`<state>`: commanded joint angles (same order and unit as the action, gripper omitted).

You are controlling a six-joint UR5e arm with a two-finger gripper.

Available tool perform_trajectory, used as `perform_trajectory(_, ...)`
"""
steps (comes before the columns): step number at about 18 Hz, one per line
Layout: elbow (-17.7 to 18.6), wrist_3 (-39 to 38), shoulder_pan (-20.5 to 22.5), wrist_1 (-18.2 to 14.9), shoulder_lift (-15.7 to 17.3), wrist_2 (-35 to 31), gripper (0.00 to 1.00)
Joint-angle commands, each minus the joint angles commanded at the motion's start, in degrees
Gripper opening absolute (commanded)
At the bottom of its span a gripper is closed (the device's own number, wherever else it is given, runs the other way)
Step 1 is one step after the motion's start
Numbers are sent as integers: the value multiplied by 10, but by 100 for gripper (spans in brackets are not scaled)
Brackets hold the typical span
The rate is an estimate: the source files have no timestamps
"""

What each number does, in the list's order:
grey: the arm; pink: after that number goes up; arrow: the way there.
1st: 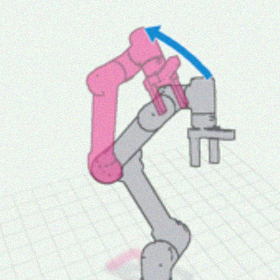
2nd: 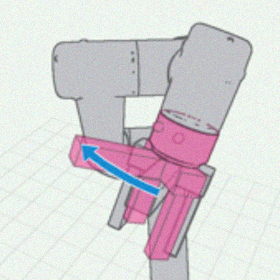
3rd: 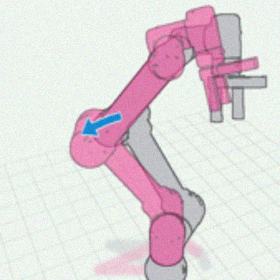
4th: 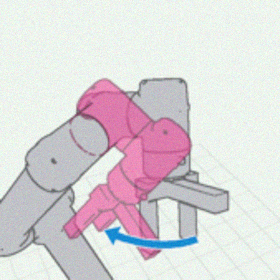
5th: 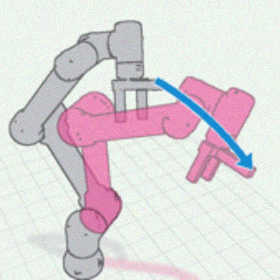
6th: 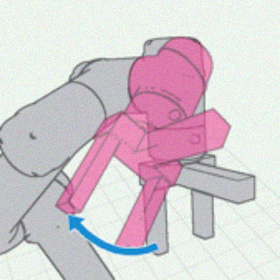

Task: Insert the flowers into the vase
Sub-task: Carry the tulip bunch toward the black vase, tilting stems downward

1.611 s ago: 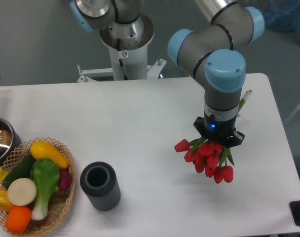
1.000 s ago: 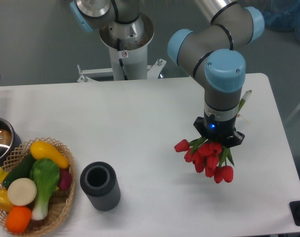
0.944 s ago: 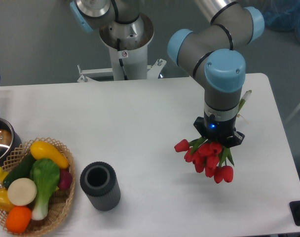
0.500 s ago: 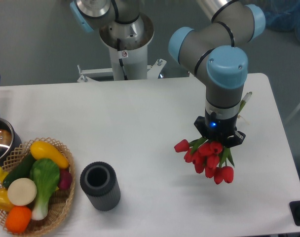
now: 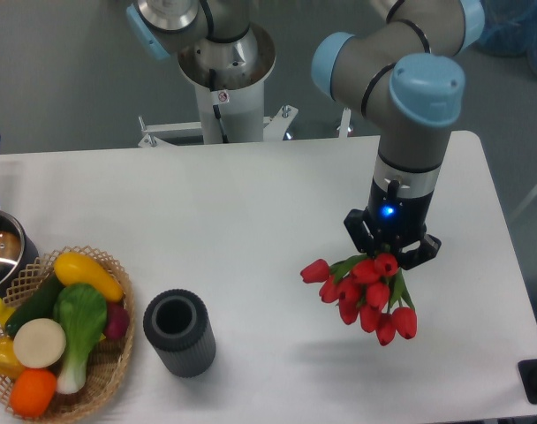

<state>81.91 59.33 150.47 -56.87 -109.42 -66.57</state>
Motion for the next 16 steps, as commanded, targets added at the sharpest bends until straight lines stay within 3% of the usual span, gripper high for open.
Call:
perform_trajectory(8,-8,-45,0,5,-6,229,1)
perform_trajectory(13,-11,-61,-2,8,-6,292,3)
perform_trajectory(16,-10,-83,-2,26,-7,346,4)
